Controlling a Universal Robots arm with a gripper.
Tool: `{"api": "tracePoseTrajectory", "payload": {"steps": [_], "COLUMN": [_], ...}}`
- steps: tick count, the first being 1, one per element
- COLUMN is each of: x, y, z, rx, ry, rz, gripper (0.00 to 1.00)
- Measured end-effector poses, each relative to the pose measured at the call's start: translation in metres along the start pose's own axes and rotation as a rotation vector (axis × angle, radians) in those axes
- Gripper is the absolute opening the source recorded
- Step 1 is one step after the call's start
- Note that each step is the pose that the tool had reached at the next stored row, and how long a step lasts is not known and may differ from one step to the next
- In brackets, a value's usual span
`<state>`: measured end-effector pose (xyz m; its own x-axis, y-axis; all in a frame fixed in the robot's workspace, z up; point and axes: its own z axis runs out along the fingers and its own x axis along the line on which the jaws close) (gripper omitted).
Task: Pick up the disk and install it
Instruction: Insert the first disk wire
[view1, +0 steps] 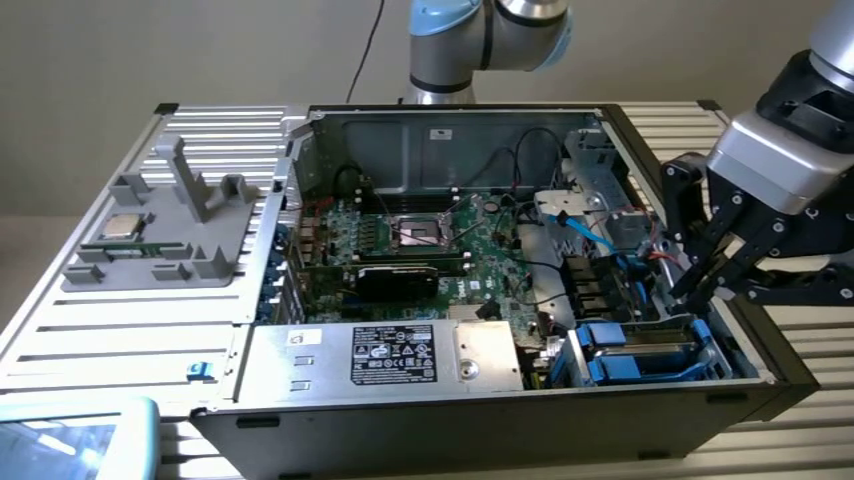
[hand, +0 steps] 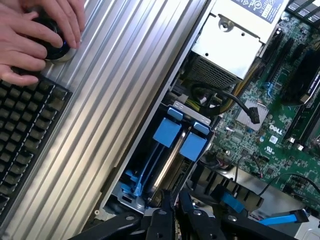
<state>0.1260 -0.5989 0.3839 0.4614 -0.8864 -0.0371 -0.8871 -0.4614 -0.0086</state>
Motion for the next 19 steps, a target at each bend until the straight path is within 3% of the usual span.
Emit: {"api": "tracePoseTrajectory", "payload": {"steps": [3,19], "x": [-0.0025,-0.0018], "y": [-0.002,-0.0052], "z": [0.0003,0.0003], "rx": [-0.002,-0.0037], "ry": [0.004,0.0035], "rz": [0.001,0.004], "gripper": [0.16,0.16]}}
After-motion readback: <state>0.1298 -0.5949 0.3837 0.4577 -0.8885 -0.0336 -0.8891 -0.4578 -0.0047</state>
